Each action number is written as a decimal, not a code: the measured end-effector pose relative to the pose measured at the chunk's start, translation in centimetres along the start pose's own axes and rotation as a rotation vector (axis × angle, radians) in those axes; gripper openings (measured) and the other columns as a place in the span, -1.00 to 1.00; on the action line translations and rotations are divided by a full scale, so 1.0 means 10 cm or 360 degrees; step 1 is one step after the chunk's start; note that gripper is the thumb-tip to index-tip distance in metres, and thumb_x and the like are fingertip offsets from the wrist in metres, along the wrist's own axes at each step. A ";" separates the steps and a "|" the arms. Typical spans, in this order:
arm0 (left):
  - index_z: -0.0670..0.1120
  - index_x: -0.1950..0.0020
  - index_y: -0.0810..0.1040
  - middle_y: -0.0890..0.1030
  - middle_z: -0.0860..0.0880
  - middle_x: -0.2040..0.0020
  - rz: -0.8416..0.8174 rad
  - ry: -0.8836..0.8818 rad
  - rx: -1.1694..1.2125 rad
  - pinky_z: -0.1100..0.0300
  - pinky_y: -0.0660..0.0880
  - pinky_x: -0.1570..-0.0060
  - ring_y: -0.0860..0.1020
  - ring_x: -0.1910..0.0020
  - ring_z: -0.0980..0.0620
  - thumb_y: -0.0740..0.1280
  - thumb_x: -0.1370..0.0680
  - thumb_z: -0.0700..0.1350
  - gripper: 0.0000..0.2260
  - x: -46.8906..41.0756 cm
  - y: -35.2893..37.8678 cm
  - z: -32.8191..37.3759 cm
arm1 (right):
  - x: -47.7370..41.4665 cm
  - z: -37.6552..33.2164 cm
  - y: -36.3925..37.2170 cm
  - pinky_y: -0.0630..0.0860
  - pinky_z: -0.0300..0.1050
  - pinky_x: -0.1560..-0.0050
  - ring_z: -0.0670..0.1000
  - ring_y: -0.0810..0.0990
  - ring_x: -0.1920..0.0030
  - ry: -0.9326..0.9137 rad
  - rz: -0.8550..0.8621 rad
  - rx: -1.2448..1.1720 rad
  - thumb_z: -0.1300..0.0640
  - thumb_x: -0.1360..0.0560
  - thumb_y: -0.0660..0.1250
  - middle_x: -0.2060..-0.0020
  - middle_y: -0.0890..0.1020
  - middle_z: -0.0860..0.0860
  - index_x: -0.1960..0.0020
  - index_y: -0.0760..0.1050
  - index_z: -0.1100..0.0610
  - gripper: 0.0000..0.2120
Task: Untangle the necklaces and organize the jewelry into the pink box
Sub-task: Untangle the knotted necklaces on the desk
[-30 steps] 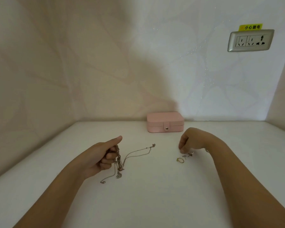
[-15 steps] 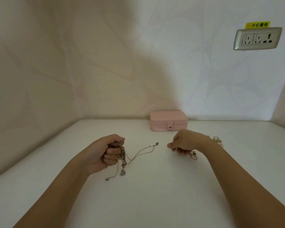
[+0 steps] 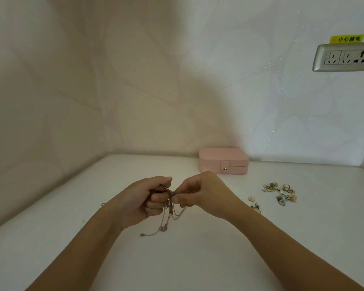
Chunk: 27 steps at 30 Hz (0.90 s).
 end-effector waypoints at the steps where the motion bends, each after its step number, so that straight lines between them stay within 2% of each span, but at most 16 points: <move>1: -0.05 0.33 0.29 0.19 0.05 0.53 0.0007 0.0003 0.0008 0.30 0.03 0.54 0.11 0.59 0.15 0.29 -0.42 -0.05 -0.78 0.00 0.00 0.01 | 0.00 -0.01 0.00 0.49 -0.23 0.20 -0.10 0.55 0.33 -0.0013 0.0004 -0.0006 0.18 -0.38 0.51 0.35 0.66 0.06 0.21 0.67 0.11 -0.97; 4: -0.05 0.32 0.29 0.20 0.05 0.51 0.0014 0.0004 0.0013 0.30 0.05 0.54 0.11 0.57 0.14 0.30 -0.42 -0.04 -0.78 0.01 0.00 0.01 | 0.00 -0.05 0.02 0.45 -0.31 0.25 -0.15 0.54 0.34 -0.0048 0.0029 0.0003 0.19 -0.39 0.51 0.39 0.63 -0.08 0.24 0.63 0.08 -0.92; 7: -0.04 0.34 0.29 0.20 0.05 0.49 0.0051 0.0012 -0.0029 0.29 0.04 0.53 0.10 0.54 0.12 0.31 -0.43 -0.03 -0.75 -0.01 -0.01 0.01 | 0.00 -0.08 -0.06 0.45 -0.35 0.28 -0.16 0.52 0.35 -0.0029 0.0126 -0.0062 0.21 -0.40 0.49 0.40 0.61 -0.11 0.24 0.60 0.12 -0.91; 11: -0.04 0.34 0.37 0.18 0.06 0.47 0.0172 0.0055 -0.0126 0.30 0.01 0.53 0.07 0.52 0.13 0.35 -0.41 0.05 -0.75 -0.03 -0.11 0.03 | 0.00 -0.06 -0.26 0.45 -0.32 0.21 -0.10 0.53 0.30 0.0041 0.0201 -0.0243 0.20 -0.38 0.50 0.37 0.62 -0.02 0.27 0.60 0.14 -0.90; 14: -0.09 0.23 0.49 0.15 0.06 0.46 0.0224 0.0089 -0.0220 0.29 0.01 0.51 0.08 0.52 0.13 0.34 -0.46 0.04 -0.79 -0.03 -0.16 0.04 | -0.01 -0.03 -0.37 0.52 -0.28 0.14 -0.05 0.60 0.23 0.0079 0.0255 -0.0418 0.29 -0.41 0.44 0.28 0.67 0.07 0.31 0.53 0.17 -0.85; 16: -0.12 0.17 0.58 0.15 0.06 0.46 0.0241 0.0099 -0.0254 0.30 0.00 0.51 0.07 0.51 0.13 0.32 -0.52 0.00 -0.80 -0.02 -0.17 0.03 | -0.01 -0.01 -0.39 0.54 -0.28 0.19 -0.03 0.64 0.23 0.0110 0.0269 -0.0607 0.37 -0.46 0.35 0.25 0.68 0.13 0.31 0.45 0.20 -0.80; 19: -0.14 0.11 0.62 0.17 0.07 0.46 0.0242 0.0111 -0.0330 0.31 0.02 0.53 0.07 0.50 0.12 0.38 -0.45 0.01 -0.78 -0.02 -0.20 0.04 | -0.03 0.03 -0.40 0.56 -0.22 0.22 0.01 0.61 0.28 0.0156 0.0256 -0.0859 0.38 -0.51 0.25 0.31 0.65 0.12 0.32 0.37 0.17 -0.74; 21: -0.13 0.12 0.60 0.24 0.08 0.46 0.0213 0.0088 -0.0441 0.33 0.05 0.55 0.09 0.50 0.12 0.42 -0.38 0.05 -0.74 -0.02 -0.23 0.03 | -0.05 0.05 -0.43 0.57 -0.15 0.12 0.04 0.60 0.26 0.0142 0.0277 -0.1044 0.36 -0.54 0.23 0.36 0.59 0.10 0.33 0.36 0.16 -0.72; 23: -0.09 0.20 0.61 0.34 0.07 0.43 0.0202 0.0048 -0.0568 0.33 0.09 0.55 0.12 0.51 0.12 0.45 -0.38 0.04 -0.80 -0.02 -0.25 0.01 | -0.07 0.07 -0.45 0.57 -0.08 0.06 0.05 0.57 0.31 0.0125 0.0301 -0.1201 0.35 -0.55 0.23 0.40 0.52 0.08 0.33 0.35 0.17 -0.71; 25: -0.11 0.18 0.64 0.46 0.05 0.39 0.0310 0.0027 -0.0660 0.33 0.11 0.55 0.16 0.53 0.12 0.46 -0.43 -0.04 -0.86 -0.04 -0.32 -0.02 | -0.08 0.09 -0.45 0.57 -0.14 0.23 -0.02 0.43 0.46 0.0164 0.0335 -0.1291 0.34 -0.55 0.22 0.46 0.42 0.04 0.34 0.32 0.16 -0.69; 27: -0.14 0.10 0.65 0.48 0.02 0.41 0.0495 0.0034 -0.0715 0.32 0.11 0.55 0.18 0.56 0.13 0.45 -0.46 -0.14 -0.91 -0.07 -0.45 -0.05 | -0.06 0.10 -0.49 0.36 -0.31 0.54 -0.11 0.24 0.56 0.0253 0.0362 -0.1261 0.30 -0.57 0.21 0.50 0.34 -0.02 0.33 0.26 0.11 -0.67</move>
Point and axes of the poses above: each hand's wrist, its own x-axis away from the middle knuckle, its own y-axis out of the palm, z = x × y, the point moved 6 cm from there along -x, towards the middle knuckle
